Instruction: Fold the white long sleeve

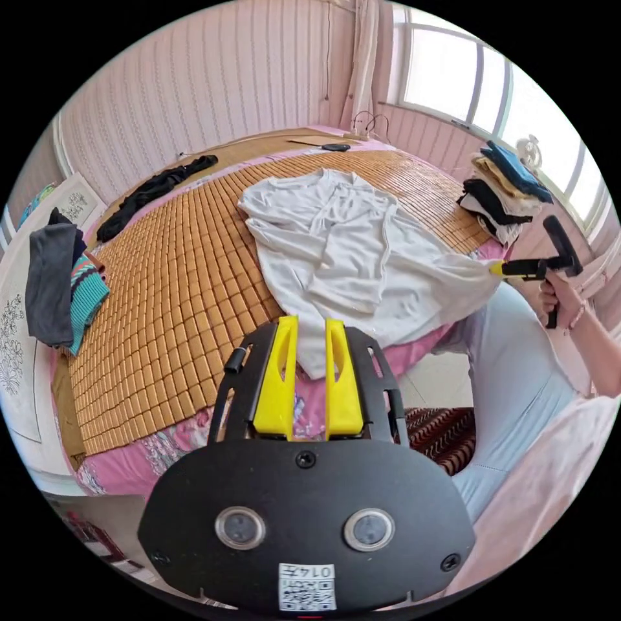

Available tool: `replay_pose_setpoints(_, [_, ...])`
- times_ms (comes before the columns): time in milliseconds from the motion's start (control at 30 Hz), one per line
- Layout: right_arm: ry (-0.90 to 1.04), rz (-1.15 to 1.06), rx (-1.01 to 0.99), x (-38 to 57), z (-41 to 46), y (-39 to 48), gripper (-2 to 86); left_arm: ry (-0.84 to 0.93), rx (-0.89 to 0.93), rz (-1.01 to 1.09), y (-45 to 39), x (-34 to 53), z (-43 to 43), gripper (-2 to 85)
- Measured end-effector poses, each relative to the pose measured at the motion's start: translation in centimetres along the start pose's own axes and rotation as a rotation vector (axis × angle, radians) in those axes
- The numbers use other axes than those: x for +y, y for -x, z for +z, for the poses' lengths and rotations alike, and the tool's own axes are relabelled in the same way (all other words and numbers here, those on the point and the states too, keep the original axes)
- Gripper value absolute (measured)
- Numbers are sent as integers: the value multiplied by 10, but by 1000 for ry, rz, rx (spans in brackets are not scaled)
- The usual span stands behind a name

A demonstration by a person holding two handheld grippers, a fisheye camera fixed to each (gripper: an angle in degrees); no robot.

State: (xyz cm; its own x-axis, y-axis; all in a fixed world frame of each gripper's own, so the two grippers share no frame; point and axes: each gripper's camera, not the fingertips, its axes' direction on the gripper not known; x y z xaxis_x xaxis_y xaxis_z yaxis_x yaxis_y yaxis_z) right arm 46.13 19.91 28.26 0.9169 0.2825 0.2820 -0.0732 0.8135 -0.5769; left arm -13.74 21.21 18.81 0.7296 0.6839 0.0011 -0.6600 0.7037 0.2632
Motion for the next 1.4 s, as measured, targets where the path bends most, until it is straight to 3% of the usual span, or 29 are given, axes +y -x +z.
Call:
replay_pose_setpoints(233, [36,2,55,-2,-11,-15,11,202,40,-48,4,-30,78,66])
replay_pose_setpoints(300, [67,-28,91,0,-12,-12,13,189,80,-68,14,-38,81,14])
replay_pose_setpoints(533, [149,-135,268,-5,-9,2,52,-12,189,-169,63,-40,24,-9])
replay_pose_setpoints(700, [182,-159,288,-25,1,6,79,-174,226,-445,145,-30,3,-10])
replay_pose_setpoints(867, [241,-213,325,-45,18,14,96,-59,179,-703,210,-7,41,-10])
replay_pose_setpoints(1067, [392,-264,360,-75,50,19,108,56,151,-657,222,-5,69,-10])
replay_pose_setpoints(1267, [470,-294,394,-107,81,15,109,26,191,-686,240,-1,69,-10])
replay_pose_setpoints(1400, [468,-298,323,-122,76,17,18,12,211,-679,249,-1,64,-10])
